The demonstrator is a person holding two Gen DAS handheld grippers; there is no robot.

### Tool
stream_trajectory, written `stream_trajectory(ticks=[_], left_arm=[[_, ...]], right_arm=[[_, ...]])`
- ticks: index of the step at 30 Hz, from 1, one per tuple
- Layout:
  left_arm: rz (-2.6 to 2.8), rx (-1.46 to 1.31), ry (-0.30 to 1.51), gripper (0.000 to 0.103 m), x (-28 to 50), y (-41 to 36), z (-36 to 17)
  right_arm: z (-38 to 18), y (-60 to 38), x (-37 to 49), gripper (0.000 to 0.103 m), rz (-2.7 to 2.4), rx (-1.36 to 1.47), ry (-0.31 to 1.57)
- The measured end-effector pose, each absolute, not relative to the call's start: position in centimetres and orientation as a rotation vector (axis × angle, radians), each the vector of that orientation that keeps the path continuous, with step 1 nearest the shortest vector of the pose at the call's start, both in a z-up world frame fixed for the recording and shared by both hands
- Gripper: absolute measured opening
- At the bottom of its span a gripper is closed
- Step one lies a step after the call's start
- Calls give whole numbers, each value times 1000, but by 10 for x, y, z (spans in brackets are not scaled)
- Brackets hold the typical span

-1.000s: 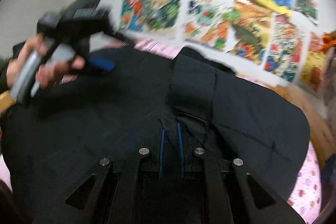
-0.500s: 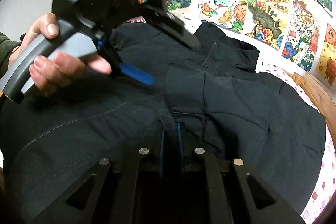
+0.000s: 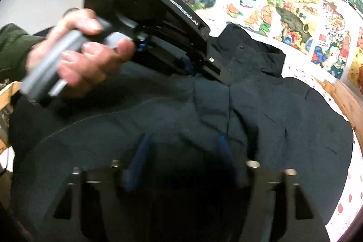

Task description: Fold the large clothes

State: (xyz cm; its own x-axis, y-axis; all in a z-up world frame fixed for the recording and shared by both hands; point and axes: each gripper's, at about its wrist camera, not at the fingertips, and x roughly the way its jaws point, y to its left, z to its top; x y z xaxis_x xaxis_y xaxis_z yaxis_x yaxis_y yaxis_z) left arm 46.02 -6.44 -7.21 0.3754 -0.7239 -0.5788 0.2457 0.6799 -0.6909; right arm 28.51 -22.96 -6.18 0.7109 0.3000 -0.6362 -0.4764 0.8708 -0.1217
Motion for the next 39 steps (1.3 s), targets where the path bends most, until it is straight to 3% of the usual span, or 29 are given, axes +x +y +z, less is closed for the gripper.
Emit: stream_trajectory(ticks=[3,5,8,17,31,39], left_arm=[[-591,-495,930,7,458,-48,-49],[-531,-456,873,7,455,-37,-31],[-424,-398,798,6,450,-18,-11],[-110,-254,636,6,433,45,27],[180,-47,836,6,470,65,-38],[163,-52,875,9,475,69,-60]], right_arm=[[-52,-239,271,66,421,-290,618],[-44,-249,270,76,384,-269,592],[-31,-267,275,81,256,-180,538],[-13,-316,324,83,13,-47,512],[-72,-294,464,83,-71,-114,807],[-113,-282,486,85,-94,-123,965]])
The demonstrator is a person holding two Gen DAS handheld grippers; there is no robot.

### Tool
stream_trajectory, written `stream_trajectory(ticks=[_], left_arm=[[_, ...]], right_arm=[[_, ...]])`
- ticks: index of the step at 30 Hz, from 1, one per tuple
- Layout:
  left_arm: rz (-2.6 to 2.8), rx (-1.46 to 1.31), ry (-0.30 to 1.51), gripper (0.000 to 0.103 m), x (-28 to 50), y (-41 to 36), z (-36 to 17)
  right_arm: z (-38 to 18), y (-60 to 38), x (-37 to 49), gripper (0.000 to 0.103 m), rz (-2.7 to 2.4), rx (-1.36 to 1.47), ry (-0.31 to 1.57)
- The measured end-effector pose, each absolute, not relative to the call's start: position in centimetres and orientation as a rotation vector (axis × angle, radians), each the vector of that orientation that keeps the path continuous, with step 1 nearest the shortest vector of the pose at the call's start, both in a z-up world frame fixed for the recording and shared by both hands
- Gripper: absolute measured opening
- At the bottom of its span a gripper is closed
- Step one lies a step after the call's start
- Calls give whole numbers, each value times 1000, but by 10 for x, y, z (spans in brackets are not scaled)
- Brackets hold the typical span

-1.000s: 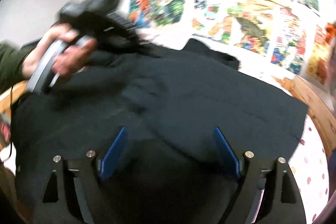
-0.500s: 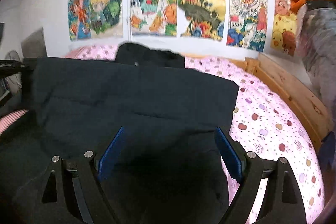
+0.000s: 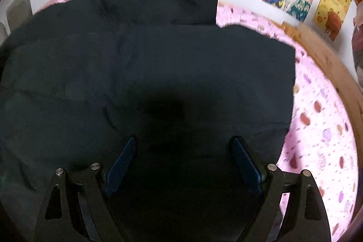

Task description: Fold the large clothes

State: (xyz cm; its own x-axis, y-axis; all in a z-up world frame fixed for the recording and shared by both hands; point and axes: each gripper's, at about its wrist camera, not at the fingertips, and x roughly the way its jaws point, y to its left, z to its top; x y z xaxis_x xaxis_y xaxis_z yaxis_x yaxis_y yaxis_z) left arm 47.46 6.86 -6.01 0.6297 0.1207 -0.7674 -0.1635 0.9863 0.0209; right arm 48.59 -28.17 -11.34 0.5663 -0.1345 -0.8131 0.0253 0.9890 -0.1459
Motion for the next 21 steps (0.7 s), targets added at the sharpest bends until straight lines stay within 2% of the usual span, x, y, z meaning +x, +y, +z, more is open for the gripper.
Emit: stream_trajectory(ticks=[2,4,5,6,8,14,21], left_arm=[[120,-115,846,10,469,77,-58],[106,-169,816,20,458,84,-53],[96,-190,807,37,454,87,-52],[80,-217,795,66,448,91,-51],[65,-299,728,91,427,103,-46],[90,-493,651,91,384,142,-37],[329,-692,581,100,320,203,-39]], right_arm=[[-113,-281,483,85,-93,-114,955],[-107,-279,476,85,-97,-100,909],[-101,-277,470,85,-94,-86,882],[-97,-277,465,85,-90,-72,863],[-83,-271,451,85,-67,-47,797],[-60,-238,439,85,29,-97,728],[-51,-175,439,85,166,-228,747]])
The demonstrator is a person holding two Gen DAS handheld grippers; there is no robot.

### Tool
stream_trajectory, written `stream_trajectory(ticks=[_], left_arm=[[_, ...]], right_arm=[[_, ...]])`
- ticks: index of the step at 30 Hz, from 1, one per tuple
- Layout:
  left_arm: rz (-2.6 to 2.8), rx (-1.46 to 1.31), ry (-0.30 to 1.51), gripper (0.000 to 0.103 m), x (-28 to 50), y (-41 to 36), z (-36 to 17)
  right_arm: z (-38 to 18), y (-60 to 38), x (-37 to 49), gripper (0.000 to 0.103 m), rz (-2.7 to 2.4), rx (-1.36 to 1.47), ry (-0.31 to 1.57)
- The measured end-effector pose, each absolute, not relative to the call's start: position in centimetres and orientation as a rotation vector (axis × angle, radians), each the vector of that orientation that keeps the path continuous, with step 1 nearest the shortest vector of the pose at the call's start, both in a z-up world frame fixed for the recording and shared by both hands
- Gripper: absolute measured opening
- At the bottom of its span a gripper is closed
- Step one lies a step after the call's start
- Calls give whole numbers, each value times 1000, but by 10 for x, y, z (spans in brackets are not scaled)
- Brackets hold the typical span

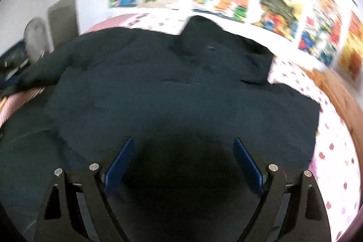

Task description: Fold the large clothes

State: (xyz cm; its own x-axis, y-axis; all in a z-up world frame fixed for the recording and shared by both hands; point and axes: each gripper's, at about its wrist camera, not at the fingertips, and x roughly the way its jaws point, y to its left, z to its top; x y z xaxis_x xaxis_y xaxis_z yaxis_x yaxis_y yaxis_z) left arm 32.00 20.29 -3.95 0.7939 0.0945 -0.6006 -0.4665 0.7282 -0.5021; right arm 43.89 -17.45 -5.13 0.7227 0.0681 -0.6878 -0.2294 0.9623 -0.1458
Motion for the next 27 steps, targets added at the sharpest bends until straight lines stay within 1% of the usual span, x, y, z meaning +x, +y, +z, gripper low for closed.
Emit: stream_trajectory(ticks=[2,5,8,11,15,18,21,22,24,25,27], left_arm=[[398,-802,559,101,302,225,-46],[489,-947,520,102,278,256,-64],[522,-1055,518,102,272,280,-85],[524,-1180,484,102,271,299,-103],[508,-1200,440,102,276,307,-106],[499,-1193,429,101,285,312,-106],[512,-1226,419,100,286,318,-112],[522,-1235,402,99,287,318,-113],[540,-1212,394,89,285,319,-111],[547,-1192,396,86,283,318,-109],[564,-1153,400,74,283,314,-103]], right_arm=[[-51,-153,446,85,199,-274,776],[-52,-131,463,85,242,-222,874],[-63,-110,477,85,268,-146,946],[-77,-90,487,85,285,-139,962],[-90,-86,493,85,279,-99,947],[-97,-94,498,87,293,-30,977],[-101,-97,495,89,298,-19,976],[-103,-94,493,90,296,-28,975],[-108,-88,489,92,287,-50,970],[-109,-87,486,93,283,-62,965],[-108,-85,486,93,280,-70,964]])
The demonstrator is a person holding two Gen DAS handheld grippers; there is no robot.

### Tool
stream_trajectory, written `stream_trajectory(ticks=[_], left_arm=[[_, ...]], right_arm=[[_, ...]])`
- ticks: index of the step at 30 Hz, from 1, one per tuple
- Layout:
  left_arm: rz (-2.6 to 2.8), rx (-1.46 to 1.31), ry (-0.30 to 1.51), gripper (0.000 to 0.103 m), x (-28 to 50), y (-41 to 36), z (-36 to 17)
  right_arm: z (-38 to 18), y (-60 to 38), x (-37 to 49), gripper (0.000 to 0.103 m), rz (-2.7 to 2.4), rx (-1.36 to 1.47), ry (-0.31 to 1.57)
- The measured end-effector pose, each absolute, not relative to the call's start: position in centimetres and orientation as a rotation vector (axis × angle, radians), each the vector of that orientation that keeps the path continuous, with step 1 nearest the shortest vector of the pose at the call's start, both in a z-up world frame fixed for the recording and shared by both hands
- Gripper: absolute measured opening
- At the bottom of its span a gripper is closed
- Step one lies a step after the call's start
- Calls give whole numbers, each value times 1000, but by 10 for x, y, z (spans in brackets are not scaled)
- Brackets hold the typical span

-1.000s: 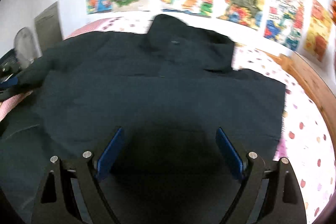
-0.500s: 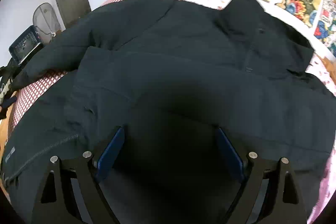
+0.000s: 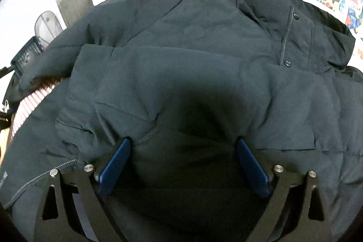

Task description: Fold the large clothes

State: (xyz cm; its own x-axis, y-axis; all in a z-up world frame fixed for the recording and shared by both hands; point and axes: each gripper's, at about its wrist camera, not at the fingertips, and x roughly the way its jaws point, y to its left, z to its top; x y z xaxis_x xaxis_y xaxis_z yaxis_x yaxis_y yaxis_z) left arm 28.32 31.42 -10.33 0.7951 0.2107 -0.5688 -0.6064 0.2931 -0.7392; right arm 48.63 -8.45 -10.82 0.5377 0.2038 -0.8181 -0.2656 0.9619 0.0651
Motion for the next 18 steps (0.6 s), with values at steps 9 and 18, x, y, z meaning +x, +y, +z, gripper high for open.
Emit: stream_trajectory(ticks=[9,18], left_arm=[[563,-883,303,18,298,289,-35],[286,-550,269,11,351,200,52]], right_arm=[[-84,-109,475,93,308,-12,971],[-41,-196,455,93,132,74,905]])
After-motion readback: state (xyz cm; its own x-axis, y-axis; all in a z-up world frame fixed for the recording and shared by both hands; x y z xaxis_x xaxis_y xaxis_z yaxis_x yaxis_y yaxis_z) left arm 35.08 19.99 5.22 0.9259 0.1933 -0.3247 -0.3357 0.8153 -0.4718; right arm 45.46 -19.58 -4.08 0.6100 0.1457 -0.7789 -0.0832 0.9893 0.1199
